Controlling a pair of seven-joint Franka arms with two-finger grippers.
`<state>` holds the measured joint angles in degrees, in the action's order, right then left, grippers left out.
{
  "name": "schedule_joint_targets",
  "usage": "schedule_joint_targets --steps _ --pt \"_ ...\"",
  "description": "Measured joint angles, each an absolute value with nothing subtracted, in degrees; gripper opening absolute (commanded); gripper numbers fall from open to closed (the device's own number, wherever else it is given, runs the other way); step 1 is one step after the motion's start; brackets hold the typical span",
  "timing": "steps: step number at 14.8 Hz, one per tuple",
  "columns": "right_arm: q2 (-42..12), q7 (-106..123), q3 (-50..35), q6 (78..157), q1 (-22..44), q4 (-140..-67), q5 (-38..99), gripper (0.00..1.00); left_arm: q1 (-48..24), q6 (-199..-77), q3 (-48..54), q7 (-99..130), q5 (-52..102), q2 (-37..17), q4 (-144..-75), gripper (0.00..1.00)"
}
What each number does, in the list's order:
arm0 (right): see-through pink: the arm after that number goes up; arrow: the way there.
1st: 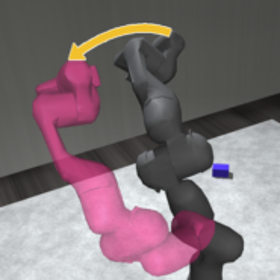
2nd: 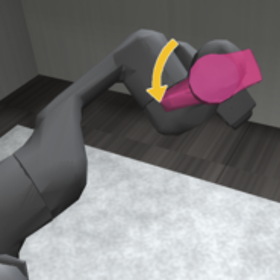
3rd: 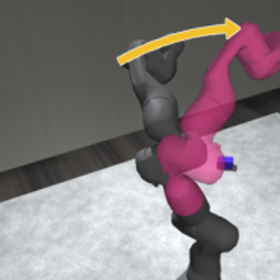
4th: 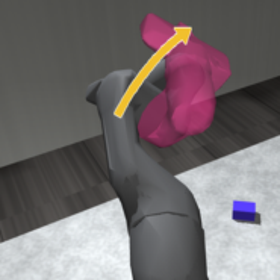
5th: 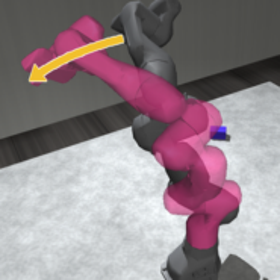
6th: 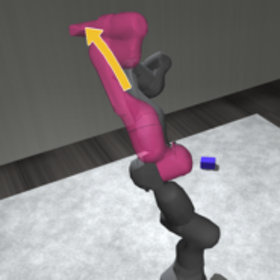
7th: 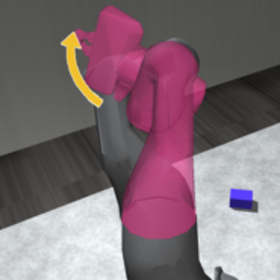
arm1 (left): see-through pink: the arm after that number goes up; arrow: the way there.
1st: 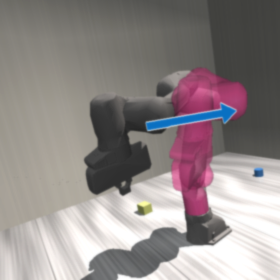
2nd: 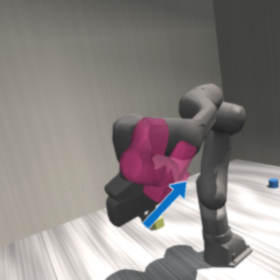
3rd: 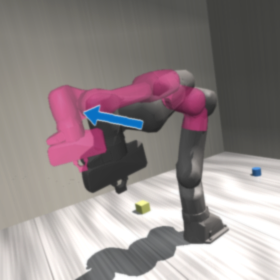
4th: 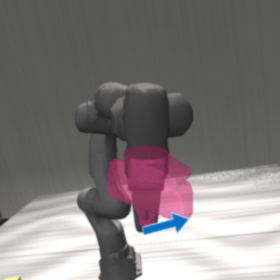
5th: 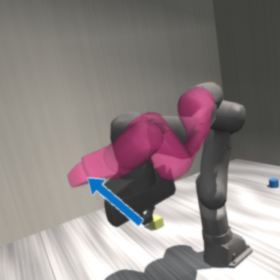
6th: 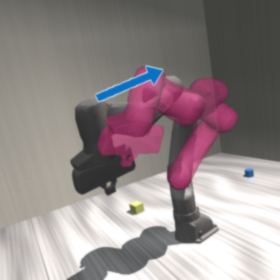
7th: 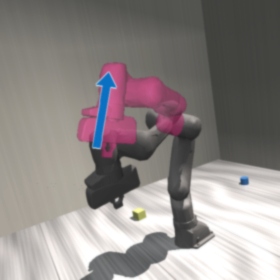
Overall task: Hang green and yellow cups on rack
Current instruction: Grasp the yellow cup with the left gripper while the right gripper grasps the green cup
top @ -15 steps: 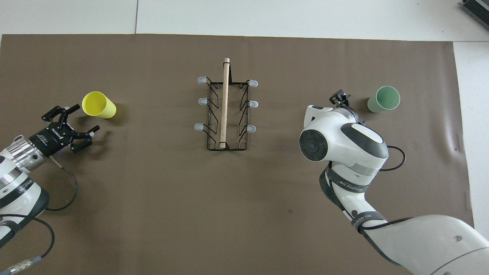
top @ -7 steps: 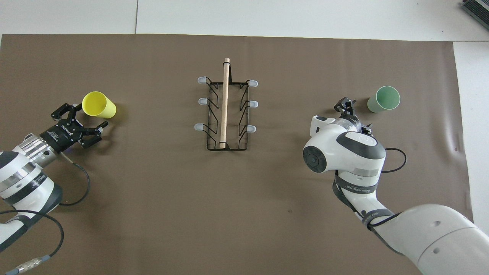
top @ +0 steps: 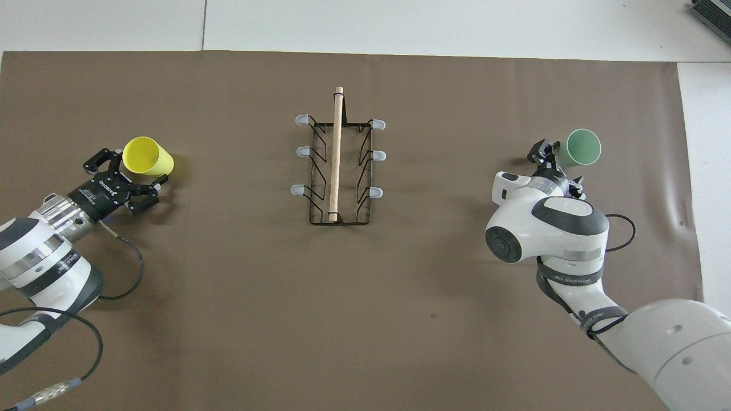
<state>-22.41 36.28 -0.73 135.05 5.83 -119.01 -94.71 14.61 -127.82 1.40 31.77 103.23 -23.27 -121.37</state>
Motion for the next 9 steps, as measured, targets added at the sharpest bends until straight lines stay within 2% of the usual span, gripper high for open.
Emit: schedule_joint_targets --steps 9 --pt "-22.5 31.9 -0.7 138.6 2.3 -119.1 -105.1 1.00 14.6 -128.5 2.8 29.0 106.4 -25.1 -120.2 1.00"
